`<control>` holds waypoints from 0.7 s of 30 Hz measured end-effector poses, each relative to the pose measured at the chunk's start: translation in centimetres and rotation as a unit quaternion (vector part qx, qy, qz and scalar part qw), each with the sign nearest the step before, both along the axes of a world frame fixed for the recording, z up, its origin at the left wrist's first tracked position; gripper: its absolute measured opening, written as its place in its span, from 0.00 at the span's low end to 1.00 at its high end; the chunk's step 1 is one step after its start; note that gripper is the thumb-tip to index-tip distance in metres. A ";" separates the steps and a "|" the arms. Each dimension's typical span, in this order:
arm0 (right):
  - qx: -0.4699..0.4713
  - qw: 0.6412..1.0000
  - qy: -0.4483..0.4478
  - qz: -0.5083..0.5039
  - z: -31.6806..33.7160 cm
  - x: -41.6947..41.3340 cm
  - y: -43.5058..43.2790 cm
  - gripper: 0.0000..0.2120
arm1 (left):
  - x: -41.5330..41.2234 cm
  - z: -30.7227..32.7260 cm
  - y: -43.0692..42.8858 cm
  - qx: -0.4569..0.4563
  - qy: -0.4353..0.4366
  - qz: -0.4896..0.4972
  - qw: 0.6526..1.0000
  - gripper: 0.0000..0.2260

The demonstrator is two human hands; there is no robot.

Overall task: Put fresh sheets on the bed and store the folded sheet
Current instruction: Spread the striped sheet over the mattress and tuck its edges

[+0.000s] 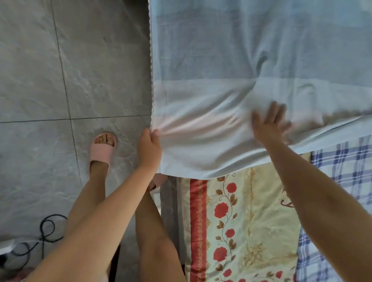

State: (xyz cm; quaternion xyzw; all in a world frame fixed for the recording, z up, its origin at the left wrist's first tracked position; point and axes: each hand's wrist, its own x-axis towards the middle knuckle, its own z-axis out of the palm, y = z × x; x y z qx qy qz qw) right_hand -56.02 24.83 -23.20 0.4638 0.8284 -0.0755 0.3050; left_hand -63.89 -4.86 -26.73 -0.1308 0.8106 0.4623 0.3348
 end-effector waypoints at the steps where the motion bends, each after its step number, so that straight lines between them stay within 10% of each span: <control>1: -0.004 0.995 -0.031 -0.097 0.8 1.3 0.8 0.35 | 0.0 0.4 0.3 -0.006 -0.003 0.011 1.000 0.08; 3: 0.020 0.989 -0.091 -0.113 2.2 2.5 0.4 0.34 | 0.0 0.8 1.1 -0.003 -0.035 0.050 0.998 0.07; 6: 0.062 0.991 0.025 0.119 1.9 0.4 -2.6 0.33 | -0.1 1.2 1.3 0.034 -0.078 0.080 0.993 0.09; 12: -0.071 0.845 0.145 0.510 -1.6 -2.8 -6.7 0.28 | 1.5 1.8 0.4 0.067 -0.141 0.074 0.985 0.11; 16: 0.008 0.991 0.058 0.123 -3.1 5.5 -0.4 0.34 | 2.3 1.1 0.3 0.029 -0.134 0.092 0.986 0.15; 21: 0.037 0.980 -0.072 -0.184 1.7 9.4 -0.3 0.41 | 3.3 1.8 1.4 0.020 -0.166 0.110 0.980 0.22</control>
